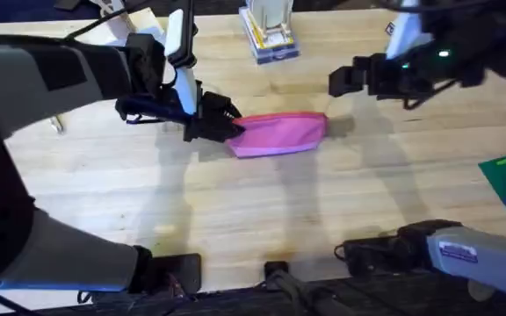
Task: Unzip the bag, pick up the pens from the table one at a time and place them inside, then zip the bag closed.
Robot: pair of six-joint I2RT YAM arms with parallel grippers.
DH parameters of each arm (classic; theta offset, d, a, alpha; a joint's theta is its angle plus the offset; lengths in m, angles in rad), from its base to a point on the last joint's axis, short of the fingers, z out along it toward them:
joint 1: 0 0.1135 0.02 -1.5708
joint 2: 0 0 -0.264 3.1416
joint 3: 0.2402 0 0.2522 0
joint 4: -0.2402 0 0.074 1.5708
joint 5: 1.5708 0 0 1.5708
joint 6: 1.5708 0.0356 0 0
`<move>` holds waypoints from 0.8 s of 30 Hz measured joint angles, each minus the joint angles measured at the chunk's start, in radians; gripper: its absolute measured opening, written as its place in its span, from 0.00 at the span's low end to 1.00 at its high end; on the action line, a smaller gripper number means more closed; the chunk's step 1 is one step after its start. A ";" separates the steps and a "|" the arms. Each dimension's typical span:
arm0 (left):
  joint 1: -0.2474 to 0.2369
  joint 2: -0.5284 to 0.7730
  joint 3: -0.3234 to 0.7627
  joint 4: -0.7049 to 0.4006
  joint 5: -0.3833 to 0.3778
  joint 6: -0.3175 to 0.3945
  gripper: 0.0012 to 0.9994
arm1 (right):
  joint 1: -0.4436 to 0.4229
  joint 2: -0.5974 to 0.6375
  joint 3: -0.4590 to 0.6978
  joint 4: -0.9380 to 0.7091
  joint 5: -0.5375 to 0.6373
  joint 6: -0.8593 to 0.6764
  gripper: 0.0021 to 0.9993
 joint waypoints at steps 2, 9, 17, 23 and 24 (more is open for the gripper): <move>0.000 0.000 0.000 0.000 0.000 0.000 0.04 | 0.000 -0.056 0.000 -0.025 0.003 -0.005 1.00; 0.000 0.000 0.000 0.000 0.000 0.000 0.04 | 0.000 -0.200 0.000 -0.105 0.003 -0.014 1.00; 0.005 0.000 0.000 0.000 0.011 -0.003 0.97 | 0.000 -0.325 0.000 -0.147 0.003 -0.018 1.00; 0.006 0.000 0.000 0.001 0.012 -0.003 0.99 | 0.000 -0.390 0.000 -0.169 0.003 -0.025 1.00; 0.006 0.000 0.000 0.001 0.012 -0.003 0.99 | 0.000 -0.396 0.000 -0.171 0.003 -0.027 1.00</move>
